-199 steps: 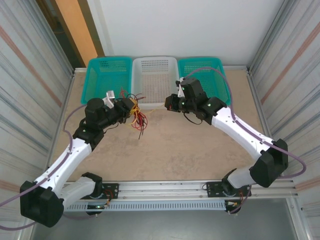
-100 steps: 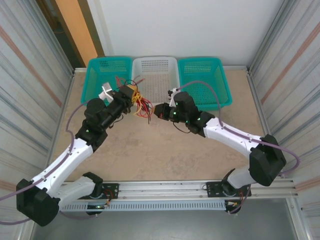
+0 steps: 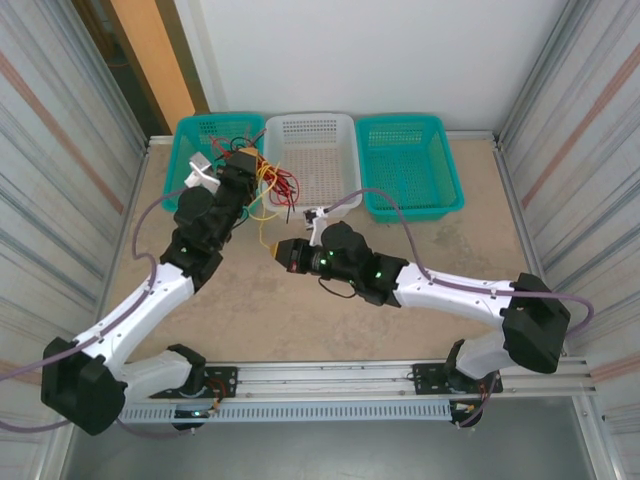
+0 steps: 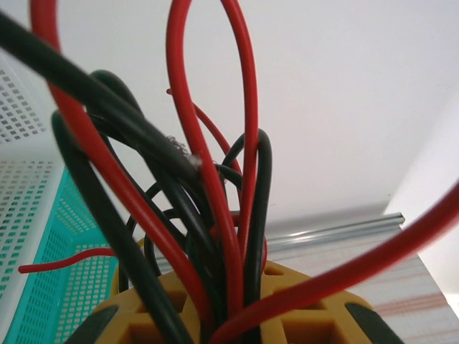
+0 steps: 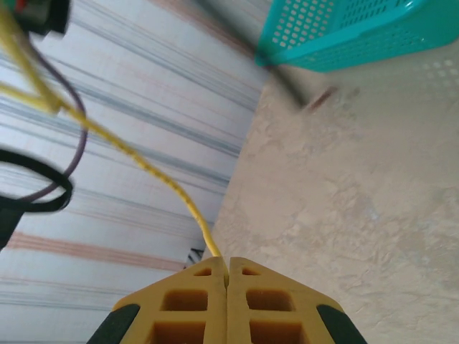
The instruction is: Untangle the cables
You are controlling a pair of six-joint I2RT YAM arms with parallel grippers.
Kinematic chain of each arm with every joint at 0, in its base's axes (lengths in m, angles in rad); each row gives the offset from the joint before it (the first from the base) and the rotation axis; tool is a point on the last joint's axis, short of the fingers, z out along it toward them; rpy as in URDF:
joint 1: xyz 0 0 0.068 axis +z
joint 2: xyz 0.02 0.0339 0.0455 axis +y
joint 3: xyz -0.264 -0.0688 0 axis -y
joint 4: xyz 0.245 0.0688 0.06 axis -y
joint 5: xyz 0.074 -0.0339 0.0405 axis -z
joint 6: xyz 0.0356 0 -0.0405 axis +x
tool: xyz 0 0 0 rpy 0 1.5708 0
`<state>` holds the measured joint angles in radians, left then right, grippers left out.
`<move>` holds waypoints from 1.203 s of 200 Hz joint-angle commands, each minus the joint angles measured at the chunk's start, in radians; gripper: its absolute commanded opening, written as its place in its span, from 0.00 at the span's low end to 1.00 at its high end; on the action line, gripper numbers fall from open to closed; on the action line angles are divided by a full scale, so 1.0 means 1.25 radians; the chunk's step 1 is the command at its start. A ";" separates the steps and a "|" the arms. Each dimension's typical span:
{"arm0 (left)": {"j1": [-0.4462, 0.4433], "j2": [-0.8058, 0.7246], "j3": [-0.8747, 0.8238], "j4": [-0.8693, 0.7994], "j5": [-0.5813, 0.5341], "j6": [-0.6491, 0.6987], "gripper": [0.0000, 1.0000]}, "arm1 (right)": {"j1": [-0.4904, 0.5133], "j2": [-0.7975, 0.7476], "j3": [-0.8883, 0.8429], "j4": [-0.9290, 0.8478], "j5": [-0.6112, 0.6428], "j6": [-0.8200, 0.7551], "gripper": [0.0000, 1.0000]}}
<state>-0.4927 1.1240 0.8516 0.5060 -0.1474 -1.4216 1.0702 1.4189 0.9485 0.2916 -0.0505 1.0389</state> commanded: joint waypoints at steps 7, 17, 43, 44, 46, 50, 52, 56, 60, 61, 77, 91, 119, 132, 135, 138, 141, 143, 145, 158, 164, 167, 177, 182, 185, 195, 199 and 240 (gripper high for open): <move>-0.005 0.021 0.039 0.092 -0.085 -0.013 0.00 | 0.029 0.021 0.035 -0.026 -0.013 0.000 0.00; -0.001 0.019 0.040 0.082 -0.093 0.012 0.00 | 0.037 0.023 0.049 -0.026 -0.017 -0.004 0.00; 0.042 0.013 0.034 0.058 -0.073 0.054 0.00 | 0.080 -0.008 0.097 -0.069 0.004 -0.060 0.00; 0.044 0.012 0.033 0.056 -0.072 0.056 0.00 | 0.081 -0.009 0.099 -0.071 0.006 -0.063 0.00; 0.047 0.011 0.033 0.052 -0.071 0.060 0.00 | 0.084 -0.011 0.104 -0.077 0.009 -0.067 0.00; 0.052 0.009 0.030 0.046 -0.071 0.072 0.00 | 0.091 -0.018 0.112 -0.087 0.015 -0.078 0.00; 0.054 0.008 0.029 0.042 -0.070 0.077 0.00 | 0.093 -0.021 0.117 -0.093 0.019 -0.083 0.00; 0.060 0.006 0.027 0.039 -0.068 0.090 0.00 | 0.099 -0.029 0.126 -0.104 0.024 -0.092 0.00; 0.065 0.003 0.024 0.033 -0.066 0.100 0.00 | 0.103 -0.037 0.135 -0.114 0.030 -0.101 0.00; 0.066 0.002 0.023 0.032 -0.065 0.103 0.00 | 0.104 -0.038 0.137 -0.115 0.031 -0.103 0.00; 0.081 -0.009 -0.001 0.016 -0.058 0.143 0.00 | 0.117 -0.073 0.169 -0.158 0.058 -0.139 0.00; 0.094 -0.019 -0.024 -0.004 -0.050 0.160 0.00 | 0.118 -0.096 0.201 -0.198 0.075 -0.166 0.00; 0.127 -0.043 -0.076 -0.012 0.008 0.189 0.00 | 0.116 -0.098 0.328 -0.379 0.135 -0.244 0.00; 0.130 -0.065 -0.097 -0.035 0.020 0.228 0.00 | 0.108 -0.107 0.373 -0.436 0.174 -0.283 0.00; 0.131 -0.070 -0.100 -0.044 0.024 0.238 0.00 | 0.104 -0.110 0.380 -0.443 0.177 -0.291 0.00; 0.130 -0.074 -0.103 -0.050 0.030 0.249 0.00 | 0.098 -0.112 0.389 -0.451 0.177 -0.298 0.00; 0.131 -0.078 -0.108 -0.054 0.037 0.259 0.00 | 0.093 -0.113 0.395 -0.455 0.176 -0.302 0.00; 0.130 -0.081 -0.111 -0.057 0.041 0.266 0.00 | 0.085 -0.114 0.403 -0.462 0.174 -0.306 0.00; 0.131 -0.084 -0.114 -0.061 0.046 0.272 0.00 | 0.078 -0.116 0.408 -0.466 0.172 -0.308 0.00; 0.131 -0.103 -0.138 -0.079 0.082 0.318 0.00 | 0.031 -0.113 0.447 -0.501 0.145 -0.313 0.00; 0.131 -0.114 -0.147 -0.096 0.095 0.339 0.00 | 0.005 -0.110 0.466 -0.516 0.132 -0.317 0.00; 0.131 -0.120 -0.152 -0.103 0.101 0.348 0.00 | -0.004 -0.108 0.474 -0.522 0.128 -0.320 0.00; 0.132 -0.142 -0.170 -0.123 0.117 0.377 0.00 | -0.043 -0.105 0.501 -0.549 0.122 -0.333 0.00; 0.132 -0.154 -0.179 -0.134 0.126 0.387 0.00 | -0.059 -0.104 0.510 -0.556 0.119 -0.337 0.00; 0.133 -0.164 -0.183 -0.139 0.132 0.392 0.00 | -0.072 -0.104 0.515 -0.563 0.116 -0.340 0.00; 0.138 -0.189 -0.196 -0.151 0.167 0.406 0.00 | -0.126 -0.104 0.525 -0.576 0.091 -0.343 0.00; 0.142 -0.198 -0.198 -0.154 0.186 0.407 0.00 | -0.151 -0.105 0.526 -0.579 0.075 -0.341 0.00; 0.189 -0.268 -0.207 -0.099 0.398 0.289 0.00 | -0.372 -0.095 0.485 -0.601 -0.054 -0.311 0.00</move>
<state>-0.2932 0.8429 0.5999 0.3340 0.1795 -1.0019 0.7124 1.3140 1.5681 -0.4347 -0.0509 0.6647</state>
